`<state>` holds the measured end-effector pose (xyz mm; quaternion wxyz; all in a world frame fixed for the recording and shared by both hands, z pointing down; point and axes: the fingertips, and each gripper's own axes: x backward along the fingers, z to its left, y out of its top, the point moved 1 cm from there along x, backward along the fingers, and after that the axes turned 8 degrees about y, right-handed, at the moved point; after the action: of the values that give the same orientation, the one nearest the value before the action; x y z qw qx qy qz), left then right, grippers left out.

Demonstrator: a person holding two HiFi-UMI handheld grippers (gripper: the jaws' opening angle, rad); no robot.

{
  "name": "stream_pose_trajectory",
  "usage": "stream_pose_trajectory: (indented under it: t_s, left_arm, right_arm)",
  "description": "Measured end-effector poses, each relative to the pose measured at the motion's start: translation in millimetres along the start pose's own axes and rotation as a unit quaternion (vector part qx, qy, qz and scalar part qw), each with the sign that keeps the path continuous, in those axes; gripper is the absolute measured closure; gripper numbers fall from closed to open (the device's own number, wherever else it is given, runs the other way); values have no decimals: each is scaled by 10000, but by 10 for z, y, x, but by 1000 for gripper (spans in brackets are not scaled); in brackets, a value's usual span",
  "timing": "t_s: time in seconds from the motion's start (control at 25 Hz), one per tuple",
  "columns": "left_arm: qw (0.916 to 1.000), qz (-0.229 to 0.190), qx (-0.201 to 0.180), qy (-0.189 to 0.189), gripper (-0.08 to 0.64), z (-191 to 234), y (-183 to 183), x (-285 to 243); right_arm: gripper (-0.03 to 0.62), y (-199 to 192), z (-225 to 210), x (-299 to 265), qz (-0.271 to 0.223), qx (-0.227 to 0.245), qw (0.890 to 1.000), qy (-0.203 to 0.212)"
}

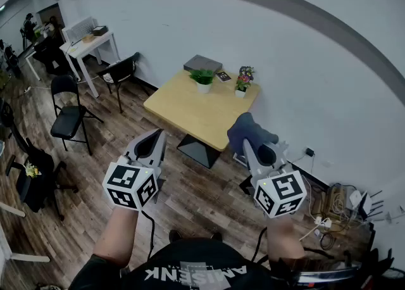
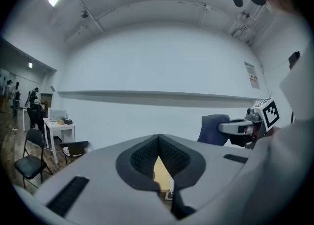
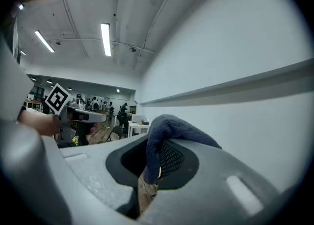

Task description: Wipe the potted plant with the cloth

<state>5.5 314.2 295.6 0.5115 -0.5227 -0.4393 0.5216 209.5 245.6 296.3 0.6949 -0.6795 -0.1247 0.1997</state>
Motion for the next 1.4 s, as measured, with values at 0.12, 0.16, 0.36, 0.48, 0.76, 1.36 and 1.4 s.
stream_pose_trajectory:
  t_s: [0.12, 0.16, 0.36, 0.48, 0.76, 1.36, 1.4]
  left_arm:
    - [10000, -2, 26, 4, 558, 35, 6, -16]
    - [10000, -3, 30, 5, 558, 41, 7, -18]
    - [10000, -7, 35, 15, 558, 75, 10, -15]
    - [10000, -18, 59, 16, 558, 126, 9, -15]
    - [9998, -33, 144, -98, 558, 309, -4, 51]
    - [9995, -47, 89, -312, 558, 1004, -68, 84]
    - [9994, -55, 121, -314, 558, 1036, -73, 70]
  right_arm:
    - [565, -7, -13, -28, -49, -115, 9999, 19]
    - [565, -3, -16, -31, -80, -154, 9998, 30]
    - [565, 10, 20, -64, -53, 0, 10000, 47]
    - [565, 15, 63, -124, -105, -54, 9999, 110]
    - [565, 7, 183, -289, -108, -116, 9999, 63]
    - [565, 3, 577, -810, -151, -36, 9999, -24]
    - [565, -4, 588, -847, -141, -35, 9999, -10]
